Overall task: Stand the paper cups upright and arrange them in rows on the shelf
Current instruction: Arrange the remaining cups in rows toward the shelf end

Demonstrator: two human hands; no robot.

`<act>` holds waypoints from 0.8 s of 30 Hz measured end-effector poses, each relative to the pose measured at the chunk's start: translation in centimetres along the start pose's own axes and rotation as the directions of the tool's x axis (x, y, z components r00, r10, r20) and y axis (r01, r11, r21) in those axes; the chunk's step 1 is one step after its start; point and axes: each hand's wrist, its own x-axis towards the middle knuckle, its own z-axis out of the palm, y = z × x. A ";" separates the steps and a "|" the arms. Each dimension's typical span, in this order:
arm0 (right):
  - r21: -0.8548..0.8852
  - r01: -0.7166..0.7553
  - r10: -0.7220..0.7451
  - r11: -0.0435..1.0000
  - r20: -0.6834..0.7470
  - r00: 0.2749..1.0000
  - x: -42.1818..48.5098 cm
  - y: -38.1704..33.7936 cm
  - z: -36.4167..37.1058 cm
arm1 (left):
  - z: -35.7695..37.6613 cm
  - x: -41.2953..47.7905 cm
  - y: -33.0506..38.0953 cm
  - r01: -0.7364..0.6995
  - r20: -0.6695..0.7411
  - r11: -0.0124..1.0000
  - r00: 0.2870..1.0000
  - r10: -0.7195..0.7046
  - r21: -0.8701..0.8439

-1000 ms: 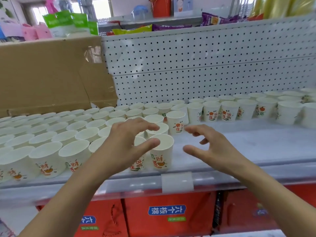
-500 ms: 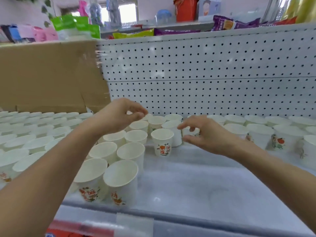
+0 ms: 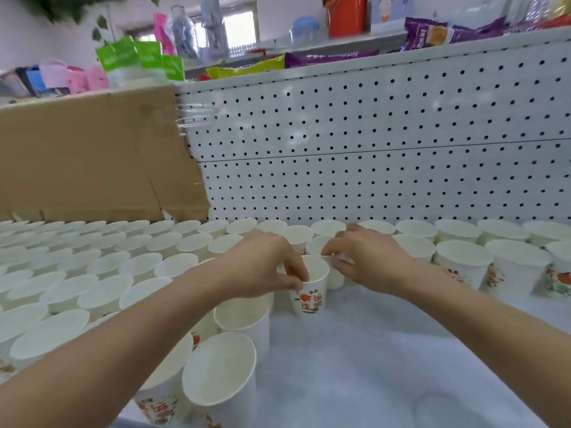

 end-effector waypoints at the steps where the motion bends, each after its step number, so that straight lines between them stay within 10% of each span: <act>1: -0.038 0.008 -0.009 0.999 -0.002 1.000 -0.3 0.0 -0.1 | 0.0 0.2 -0.2 -0.015 0.007 1.000 1.000 0.015 0.005; 10: -0.111 -0.139 0.170 0.984 0.361 0.917 -4.8 1.0 -5.8 | -2.0 2.5 -3.5 -0.012 -0.054 0.953 0.999 -0.004 -0.302; 15: 0.039 -0.111 0.107 0.993 0.082 0.991 2.2 1.5 -4.7 | -1.7 6.0 -5.7 0.036 0.030 0.999 0.999 -0.036 0.022; 24: -0.243 -0.071 0.129 0.967 0.233 0.964 7.6 4.0 0.0 | 0.0 8.9 -6.0 -0.041 0.062 0.978 0.998 0.029 0.202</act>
